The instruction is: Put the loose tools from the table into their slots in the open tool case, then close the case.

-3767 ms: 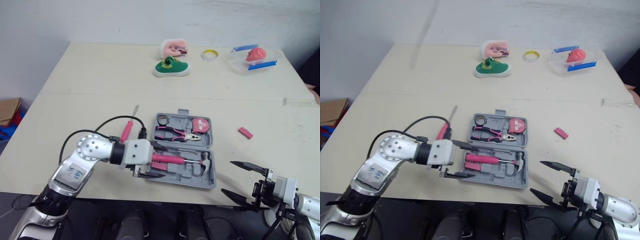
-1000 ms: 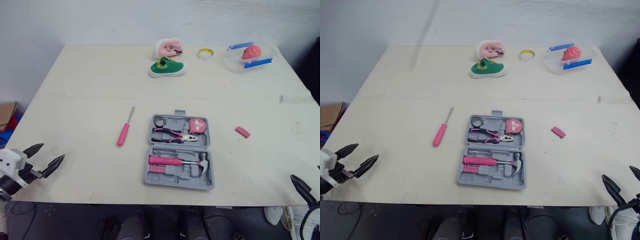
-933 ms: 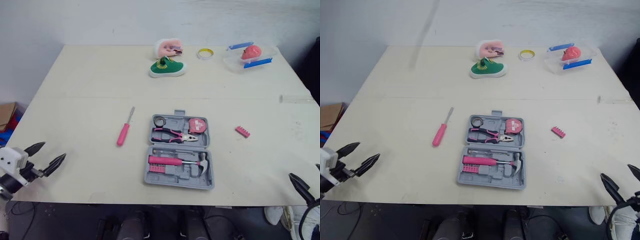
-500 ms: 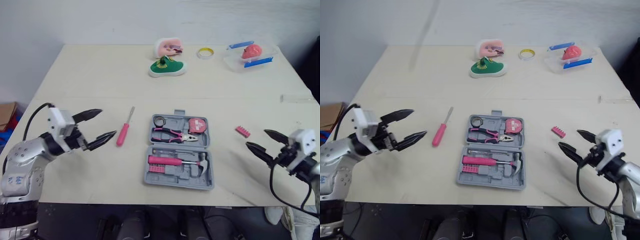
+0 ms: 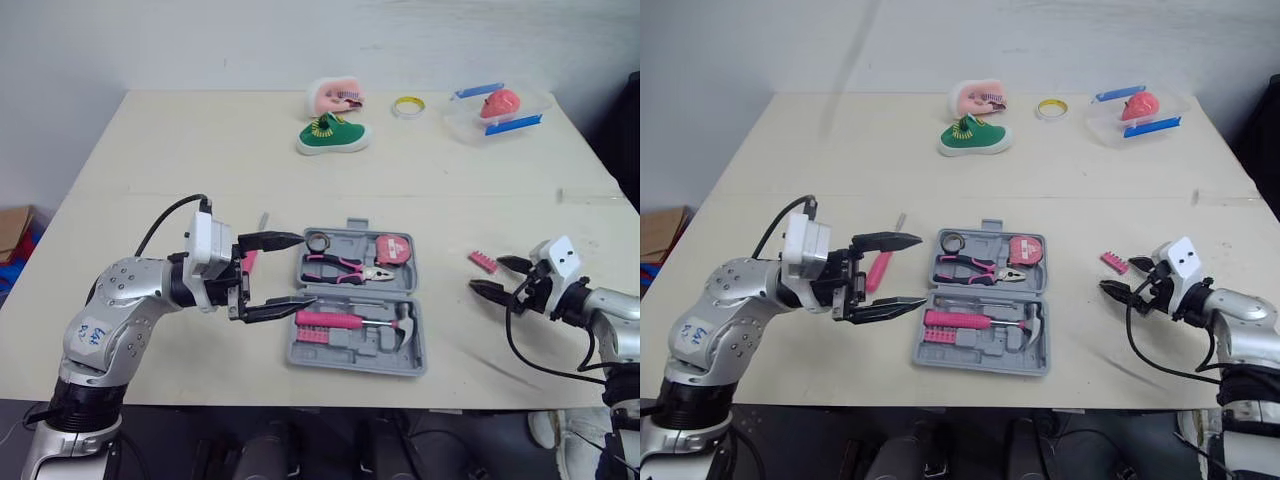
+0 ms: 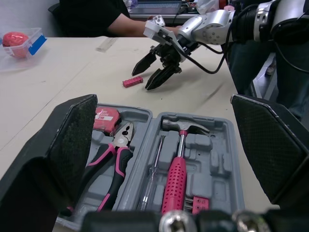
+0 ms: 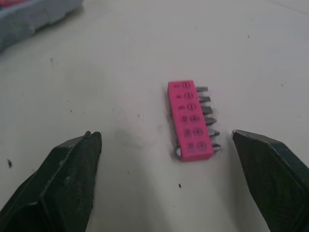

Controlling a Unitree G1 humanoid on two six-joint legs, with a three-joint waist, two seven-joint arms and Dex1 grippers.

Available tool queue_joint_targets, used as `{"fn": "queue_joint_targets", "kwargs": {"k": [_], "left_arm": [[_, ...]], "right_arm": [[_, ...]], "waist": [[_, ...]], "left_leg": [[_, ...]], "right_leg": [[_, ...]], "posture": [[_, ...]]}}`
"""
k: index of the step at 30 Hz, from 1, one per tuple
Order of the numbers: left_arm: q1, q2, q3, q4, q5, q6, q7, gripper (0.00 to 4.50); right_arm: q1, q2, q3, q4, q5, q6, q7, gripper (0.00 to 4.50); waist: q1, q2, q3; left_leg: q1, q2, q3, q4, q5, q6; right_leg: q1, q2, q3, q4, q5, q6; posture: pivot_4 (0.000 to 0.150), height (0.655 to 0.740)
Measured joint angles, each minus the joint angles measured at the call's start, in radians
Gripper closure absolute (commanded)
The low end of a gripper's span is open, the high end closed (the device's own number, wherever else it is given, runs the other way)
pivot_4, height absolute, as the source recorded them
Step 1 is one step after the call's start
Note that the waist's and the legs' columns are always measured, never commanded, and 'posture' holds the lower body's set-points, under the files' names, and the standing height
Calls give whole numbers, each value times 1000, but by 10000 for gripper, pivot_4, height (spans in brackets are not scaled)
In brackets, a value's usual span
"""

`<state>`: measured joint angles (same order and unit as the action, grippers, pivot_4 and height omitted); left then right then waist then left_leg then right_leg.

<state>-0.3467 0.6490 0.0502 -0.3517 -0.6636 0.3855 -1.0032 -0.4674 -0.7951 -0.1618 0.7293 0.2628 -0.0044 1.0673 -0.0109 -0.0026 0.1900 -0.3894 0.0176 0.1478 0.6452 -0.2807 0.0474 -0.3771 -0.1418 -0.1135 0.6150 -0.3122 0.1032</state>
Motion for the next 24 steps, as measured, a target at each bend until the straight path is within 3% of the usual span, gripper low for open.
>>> {"fn": "queue_joint_targets", "kwargs": {"k": [6, 16, 19, 24], "left_arm": [[3, 0, 8, -38, -26, 52, 14, 355], [54, 9, 6, -49, -9, 48, -14, 355], [67, 9, 5, -51, -4, 46, -18, 0], [67, 9, 5, -65, -2, 47, -34, 0]], "right_arm": [[-100, 1, 2, 179, -26, -50, 50, 0], [-157, 13, 2, 287, -52, -112, 67, 0], [-162, 13, 2, 305, -56, -128, 69, 7965], [-177, 27, 6, 321, -64, -148, 90, 31481]], "waist": [[-7, 0, 0], [-17, 0, 0], [-17, -1, 0], [-18, -1, 0]], "left_leg": [[0, 0, -1, 2, -1, 0], [0, 0, -1, 2, -1, -1], [0, 0, -1, 2, -3, -5], [0, 0, -1, 2, -3, -5]], "right_leg": [[1, -1, 0, 0, 0, 0], [1, -1, 0, 0, 0, 0], [2, -2, 0, 0, 0, 0], [2, -2, 0, 1, 0, 0]], "posture": [[1500, 7400], [1500, 7400], [1500, 7400], [1500, 7400]]}}
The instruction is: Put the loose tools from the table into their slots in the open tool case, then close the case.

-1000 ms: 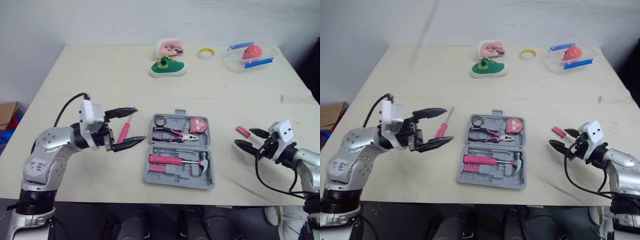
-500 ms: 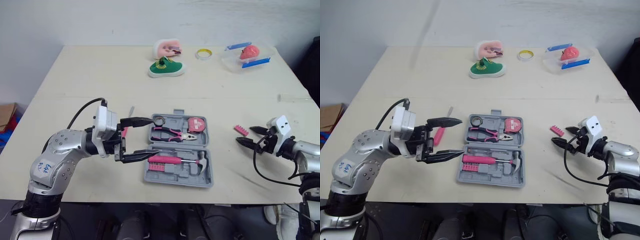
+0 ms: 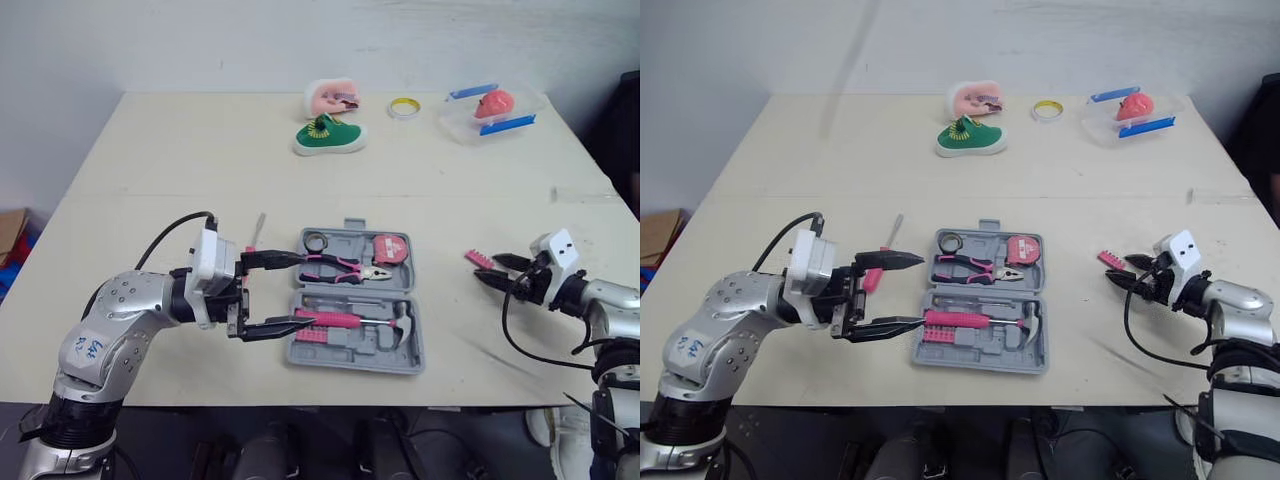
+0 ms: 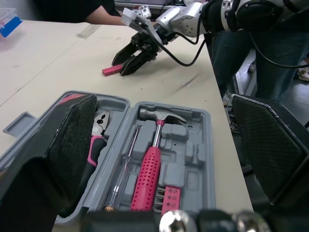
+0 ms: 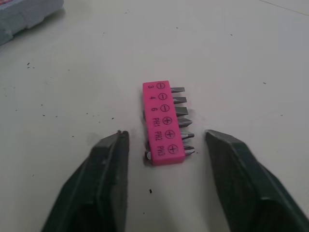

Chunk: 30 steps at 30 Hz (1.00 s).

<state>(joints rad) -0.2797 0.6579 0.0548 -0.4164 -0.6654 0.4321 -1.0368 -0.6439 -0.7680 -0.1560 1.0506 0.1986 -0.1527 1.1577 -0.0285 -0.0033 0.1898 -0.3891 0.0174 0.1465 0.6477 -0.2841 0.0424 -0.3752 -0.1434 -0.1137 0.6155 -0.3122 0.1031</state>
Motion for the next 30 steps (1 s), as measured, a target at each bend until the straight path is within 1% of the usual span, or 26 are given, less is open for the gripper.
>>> {"fn": "queue_joint_targets", "kwargs": {"k": [1, 2, 10, 12, 13, 15, 17, 19, 20, 21, 24, 28, 29, 30], "left_arm": [[0, 0, -1, 0, 0, 1, -3, 0], [0, 0, -1, 0, 0, 2, -4, 0], [-1, 14, -3, 0, 0, 12, -22, 0], [-6, 14, -8, 0, 0, 13, -24, 0], [-14, 12, -15, 2, 0, 11, -27, 0], [-27, 11, -19, 6, 4, -1, -41, 0], [-33, 9, -24, 23, 8, -26, -56, 0], [-31, 10, -32, 47, 35, -70, -84, 0], [-24, 13, -42, 61, 57, -111, -117, 0], [-23, 14, -43, 66, 61, -117, -123, 0], [-15, 14, -60, 93, 84, -166, -164, 0], [-19, 4, -66, 136, 105, -211, -181, 0], [-20, 2, -67, 142, 107, -216, -183, 0], [-22, -1, -70, 156, 115, -226, -188, 0]], "right_arm": [[-3, 4, 0, 5, 0, -2, 7, 36567], [-6, 5, 0, 11, 0, -3, 8, 37760], [-4, 4, -7, 35, -2, -39, 6, 37756], [11, 4, -14, 22, 1, -63, 3, 37756], [39, -1, -20, -17, 5, -70, 3, 37756], [117, -14, -26, -145, 19, -69, 23, 37756], [182, -27, -31, -295, 50, -17, 48, 37756], [257, -60, -38, -498, 97, 80, 70, 37756], [321, -100, -42, -685, 139, 180, 82, 37756], [328, -106, -42, -717, 147, 197, 86, 37756], [429, -171, -41, -1075, 249, 421, 83, 37756], [478, -209, -1, -1349, 355, 628, 63, 37756], [479, -210, 4, -1378, 367, 655, 58, 37756], [481, -238, 33, -1458, 388, 721, 44, 37756]], "waist": [[0, 0, 0], [0, -1, 0], [0, -3, -2], [1, -3, -2], [4, -3, -2], [7, -1, 0], [4, 2, 1], [1, 6, 4], [0, 8, 5], [0, 8, 5], [3, 8, 5], [11, 6, 6], [12, 5, 7], [17, 5, 7]], "left_leg": [[0, 0, 0, 0, 0, 0], [0, 0, 0, 0, 0, 0], [0, 0, 0, 1, -1, -1], [0, -1, -1, 0, -1, -1], [0, -1, -1, 0, -1, -1], [-2, -1, -2, 0, -1, -1], [-2, -1, -1, 0, 0, 0], [-2, -1, -1, -1, 0, 0], [-1, 0, -1, -1, 0, 0], [-1, 0, -1, -1, 0, 0], [-1, 1, -2, -2, -2, -2], [-2, 1, -2, -1, -4, 0], [-2, 1, -2, -1, -4, 0], [-2, 0, -1, -1, -5, 1]], "right_leg": [[0, 0, 0, 0, 0, 0], [0, 0, 0, 0, 0, 0], [0, -1, 0, 1, 0, 0], [0, -1, 0, 1, 0, 0], [0, -2, -1, 1, 0, 0], [-1, -2, -1, 0, 0, 0], [-1, -2, -1, 0, 0, 0], [-2, -2, -1, 1, 0, 0], [-2, -2, -1, 1, 0, -1], [-2, -1, -1, 1, 0, -1], [-2, 0, -2, 1, -1, -2], [-2, -2, -2, 1, -1, -2], [-3, -2, -2, 0, -1, -2], [-4, -3, -1, 0, -1, -2]], "posture": [[1500, 7400], [1500, 7400], [1500, 7400], [1500, 7400], [1500, 7400], [1500, 7400], [1500, 7400], [1500, 7400], [1500, 7400], [1500, 7400], [1500, 7400], [1500, 7400], [1500, 7400], [1500, 7400]]}}
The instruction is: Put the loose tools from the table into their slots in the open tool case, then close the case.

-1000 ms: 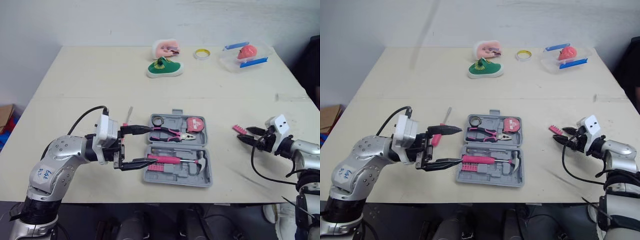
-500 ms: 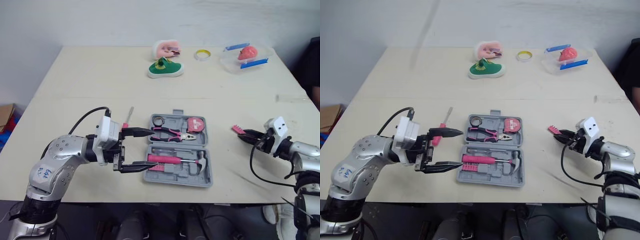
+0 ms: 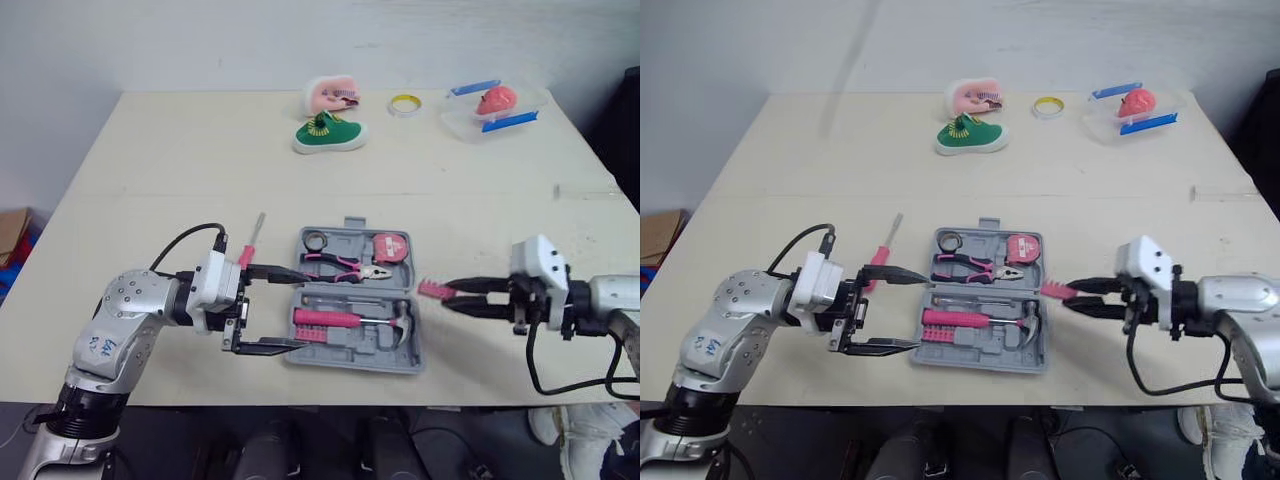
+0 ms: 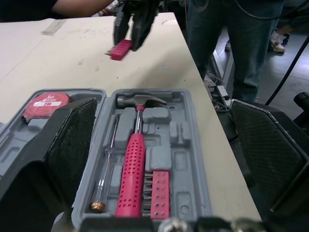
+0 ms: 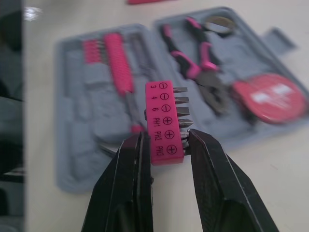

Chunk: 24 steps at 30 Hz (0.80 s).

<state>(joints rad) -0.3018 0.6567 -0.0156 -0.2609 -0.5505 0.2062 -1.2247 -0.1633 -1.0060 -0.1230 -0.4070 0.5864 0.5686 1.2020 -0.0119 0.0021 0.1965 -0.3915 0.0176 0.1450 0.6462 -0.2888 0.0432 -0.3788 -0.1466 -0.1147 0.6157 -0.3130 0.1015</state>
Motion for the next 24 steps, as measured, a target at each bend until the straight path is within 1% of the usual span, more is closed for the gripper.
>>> {"fn": "queue_joint_targets", "kwargs": {"k": [1, 2, 4, 5, 6, 9, 13, 19, 24], "left_arm": [[0, 0, -1, 1, 1, -1, -1, 0], [1, 0, -4, 4, 6, -8, -6, 0], [2, -1, -4, 4, 9, -14, -11, 0], [2, -1, -5, 5, 13, -21, -12, 0], [4, -1, -4, 6, 14, -23, -12, 0], [7, -2, -5, 11, 20, -18, -6, 0], [12, -2, -6, 10, 22, -17, 1, 0], [33, -3, -10, 1, 30, -17, 11, 0], [51, -3, -10, -5, 34, -17, 18, 0]], "right_arm": [[0, -7, 8, -24, 7, 21, -5, 37756], [-28, -23, 57, -105, 19, 119, -51, 37756], [-50, -23, 101, -161, 29, 183, -85, 37756], [-77, -23, 152, -208, 32, 247, -123, 37756], [-90, -23, 179, -222, 28, 272, -139, 37756], [-147, -21, 264, -224, -18, 312, -183, 37756], [-188, 1, 314, -223, -38, 335, -211, 37756], [-254, 5, 437, -188, -127, 328, -213, 37756], [-309, 6, 491, -169, -175, 339, -213, 37756]], "waist": [[2, 0, 0], [5, -2, 1], [8, -3, 2], [9, -3, 2], [10, -3, 1], [11, -3, 1], [11, -4, 2], [9, -4, 2], [8, -4, 2]], "left_leg": [[0, 0, 0, 0, 0, 0], [-1, 0, 0, 0, -1, -1], [-3, 0, 0, 0, -1, -1], [-7, 0, 0, 0, -1, -1], [-12, 0, 0, 2, 0, -1], [-16, -1, 0, 3, 2, 4], [-16, -1, 0, 3, 3, 5], [-16, -1, 1, 4, 3, 7], [-15, -1, 1, 4, 4, 6]], "right_leg": [[0, 0, 0, -1, 0, 0], [-1, 0, 0, -1, 0, 0], [-3, 0, 0, -2, 0, 0], [-7, 0, 0, -2, 0, 0], [-12, 0, 0, -1, 0, 0], [-15, -1, -1, 0, 0, 0], [-14, 0, -1, 0, 0, 0], [-14, 0, -1, 1, 0, 1], [-14, 0, -1, 4, 0, 1]], "posture": [[1500, 7400], [1500, 7400], [1500, 7400], [1500, 7400], [1500, 7400], [1500, 7400], [1500, 7400], [1500, 7400], [1500, 7400]]}}
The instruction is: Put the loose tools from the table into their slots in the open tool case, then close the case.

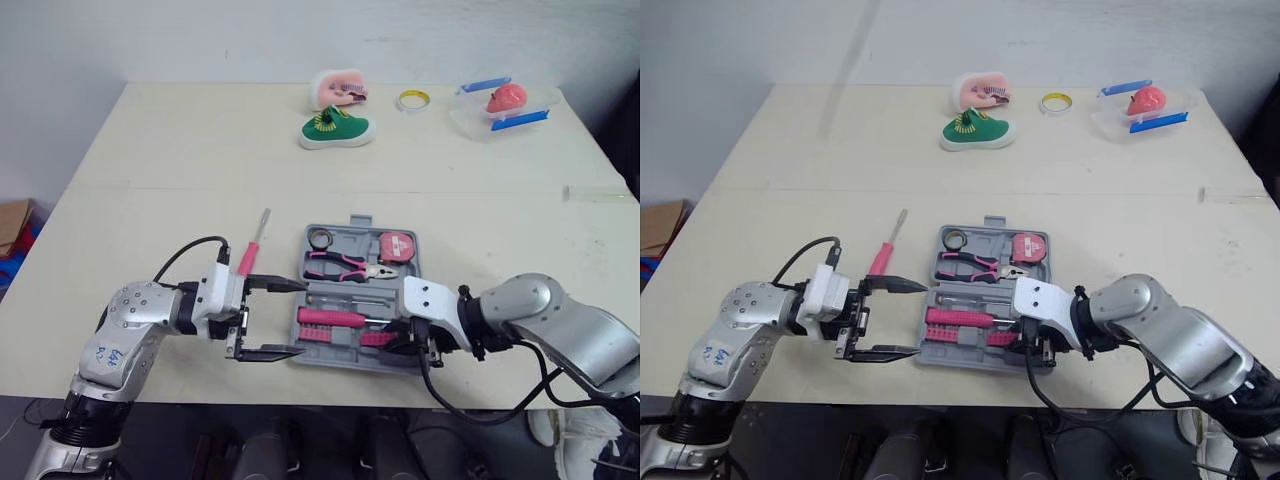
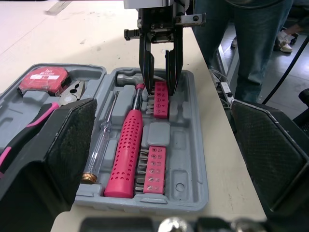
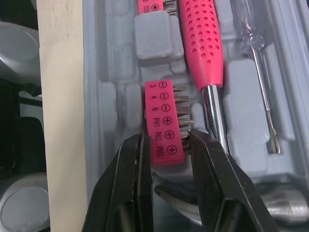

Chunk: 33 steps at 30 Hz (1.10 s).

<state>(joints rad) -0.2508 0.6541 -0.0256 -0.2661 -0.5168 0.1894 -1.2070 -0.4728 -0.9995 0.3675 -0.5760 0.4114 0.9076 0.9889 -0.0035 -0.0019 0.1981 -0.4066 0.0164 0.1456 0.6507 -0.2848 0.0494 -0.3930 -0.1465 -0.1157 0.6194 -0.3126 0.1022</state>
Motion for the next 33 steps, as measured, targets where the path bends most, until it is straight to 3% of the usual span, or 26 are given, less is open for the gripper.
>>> {"fn": "queue_joint_targets", "kwargs": {"k": [12, 25, 33], "left_arm": [[28, -1, 0, -31, 6, 8, 30, 0], [28, 0, 0, -31, 7, 19, 41, 0], [38, 2, 1, -33, 8, 22, 50, 0]], "right_arm": [[-74, 108, 61, 24, -36, 82, -27, 37757], [-94, 121, 64, 21, -34, 122, -19, 37757], [-45, 118, -15, 19, 59, 77, 68, 999]], "waist": [[-12, -3, -2], [-21, -4, -2], [-22, -4, -2]], "left_leg": [[1, 1, 0, 0, 1, -2], [1, 1, 0, 0, 1, -1], [0, 0, 0, 0, 1, 0]], "right_leg": [[0, 1, 0, 2, 0, 0], [0, 1, 0, 1, 0, 0], [0, 0, 0, 1, 0, 0]], "posture": [[1500, 7400], [1500, 7400], [1500, 7400]]}}
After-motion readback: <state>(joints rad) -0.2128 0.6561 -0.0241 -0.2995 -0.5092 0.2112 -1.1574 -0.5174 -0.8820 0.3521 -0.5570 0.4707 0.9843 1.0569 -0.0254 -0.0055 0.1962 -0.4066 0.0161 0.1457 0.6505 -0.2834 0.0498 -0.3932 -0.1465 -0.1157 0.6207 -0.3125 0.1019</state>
